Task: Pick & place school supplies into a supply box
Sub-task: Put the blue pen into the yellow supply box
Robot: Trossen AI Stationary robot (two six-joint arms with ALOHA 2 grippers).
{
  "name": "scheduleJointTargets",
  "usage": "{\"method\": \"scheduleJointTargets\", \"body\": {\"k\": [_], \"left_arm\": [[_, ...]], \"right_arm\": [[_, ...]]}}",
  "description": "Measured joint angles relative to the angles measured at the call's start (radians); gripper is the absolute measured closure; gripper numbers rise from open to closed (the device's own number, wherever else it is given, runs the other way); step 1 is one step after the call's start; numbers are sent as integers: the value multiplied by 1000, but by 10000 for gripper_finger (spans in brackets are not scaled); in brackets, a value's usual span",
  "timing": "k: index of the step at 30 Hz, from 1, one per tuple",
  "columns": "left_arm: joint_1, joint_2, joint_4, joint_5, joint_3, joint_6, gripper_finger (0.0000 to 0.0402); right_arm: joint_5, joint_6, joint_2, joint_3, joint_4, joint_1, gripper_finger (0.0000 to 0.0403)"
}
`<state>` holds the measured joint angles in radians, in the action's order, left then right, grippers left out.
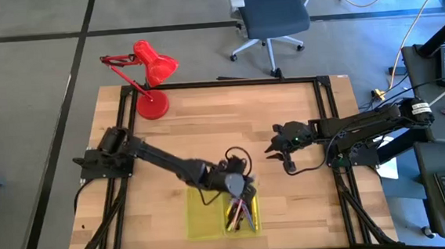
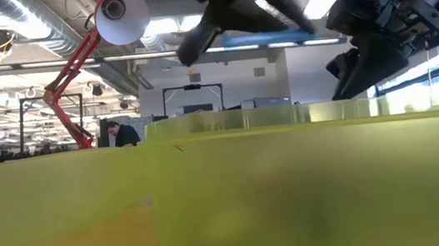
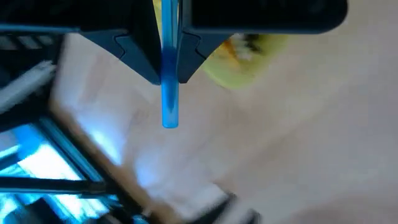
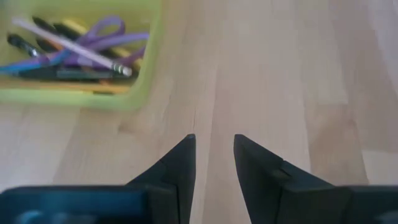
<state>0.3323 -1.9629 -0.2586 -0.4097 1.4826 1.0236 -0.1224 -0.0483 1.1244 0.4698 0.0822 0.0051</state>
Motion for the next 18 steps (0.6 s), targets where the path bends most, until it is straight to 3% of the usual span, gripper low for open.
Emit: {"method": "scheduleJointTargets", "body": {"k": [7,18], "left_arm": [[41,-105,128,-36,2,154,381],[58,-168,89,-8,2,267,381]], "right_arm": [[1,-5,0,0,63,0,289],[0,-35,0,0,83,0,289]]}}
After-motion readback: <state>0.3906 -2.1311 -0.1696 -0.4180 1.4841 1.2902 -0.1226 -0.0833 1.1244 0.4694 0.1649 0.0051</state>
